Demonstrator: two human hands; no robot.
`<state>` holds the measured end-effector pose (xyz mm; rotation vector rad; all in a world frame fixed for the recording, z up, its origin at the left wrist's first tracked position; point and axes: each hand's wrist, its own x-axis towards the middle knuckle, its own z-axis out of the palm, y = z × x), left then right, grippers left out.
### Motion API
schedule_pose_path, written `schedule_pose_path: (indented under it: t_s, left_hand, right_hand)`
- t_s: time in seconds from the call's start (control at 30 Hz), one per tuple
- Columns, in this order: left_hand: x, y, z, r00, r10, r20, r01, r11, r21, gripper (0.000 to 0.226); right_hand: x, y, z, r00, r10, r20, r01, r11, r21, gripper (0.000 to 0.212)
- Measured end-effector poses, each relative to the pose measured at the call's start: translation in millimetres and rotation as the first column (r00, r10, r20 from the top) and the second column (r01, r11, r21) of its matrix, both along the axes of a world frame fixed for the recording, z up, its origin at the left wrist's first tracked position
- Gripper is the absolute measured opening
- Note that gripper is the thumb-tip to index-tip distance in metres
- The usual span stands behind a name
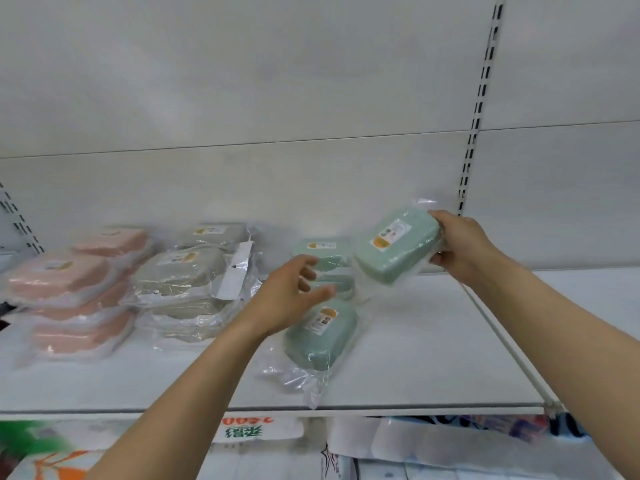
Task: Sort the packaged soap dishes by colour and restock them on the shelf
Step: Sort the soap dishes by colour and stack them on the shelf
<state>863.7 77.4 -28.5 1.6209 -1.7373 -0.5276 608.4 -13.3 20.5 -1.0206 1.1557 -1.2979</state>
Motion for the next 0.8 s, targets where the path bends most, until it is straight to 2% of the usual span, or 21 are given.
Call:
schedule_pose_path:
  t_s: [0.07,0.1,0.2,0.27,0.33,0.4,0.47,0.57,0.6,0.67,0.73,0.77,0.8]
  left_hand:
    - [-6,-4,11,0.960,-0.011,-0.281,-0.005,0.998,-0.058,0.071]
    - [-8,-9,15,0.931,-0.007,-0.364,-0.021,0.997,-0.073,0.075]
    - [-8,-25,26,0.901,0.067,-0.429,-0.142,0.979,-0.147,0.076]
    - [-2,-39,25,0.881,0.148,-0.450,-0.254,0.949,-0.185,0.068]
    - [8,-52,21,0.870,0.218,-0.443,-0.327,0.926,-0.187,0.062]
    - [14,-62,16,0.874,0.274,-0.400,-0.361,0.919,-0.159,0.060]
    - [15,-68,10,0.891,0.333,-0.308,-0.384,0.915,-0.121,0.062]
    - [11,-72,3,0.895,0.358,-0.266,-0.394,0.914,-0.097,0.063]
    - [11,-72,2,0.898,0.357,-0.259,-0.390,0.916,-0.089,0.063]
    - [12,-69,3,0.910,0.350,-0.224,-0.375,0.924,-0.079,0.064]
    - [14,-65,6,0.921,0.346,-0.180,-0.363,0.929,-0.069,0.068]
    - [13,-63,7,0.926,0.344,-0.158,-0.358,0.931,-0.071,0.070]
    - [13,-61,10,0.931,0.338,-0.140,-0.350,0.933,-0.078,0.072]
  right_hand:
    - [21,-7,6,0.996,0.040,0.086,-0.041,0.999,0.007,0.009]
    - [34,-10,8,0.992,0.067,0.111,-0.069,0.997,0.017,0.011]
    - [68,-19,7,0.982,0.129,0.141,-0.138,0.989,0.058,0.017]
    - [84,-26,5,0.984,0.161,0.072,-0.168,0.981,0.098,0.018]
    - [93,-32,2,0.976,0.157,-0.149,-0.142,0.984,0.109,0.014]
    - [96,-36,-1,0.925,0.103,-0.365,-0.085,0.994,0.066,0.016]
    - [95,-44,-7,0.879,0.081,-0.470,-0.071,0.997,0.038,0.026]
    - [93,-53,-16,0.783,0.104,-0.614,-0.103,0.994,0.037,0.020]
    - [91,-55,-21,0.720,0.059,-0.692,-0.091,0.996,-0.009,0.020]
    - [83,-46,-25,0.606,-0.159,-0.780,-0.055,0.969,-0.240,0.033]
    - [79,-18,-23,0.598,-0.285,-0.749,-0.164,0.872,-0.462,0.024]
    - [81,-1,-21,0.557,-0.268,-0.786,-0.261,0.842,-0.472,0.017]
    - [85,16,-20,0.457,-0.239,-0.856,-0.365,0.828,-0.426,0.020]
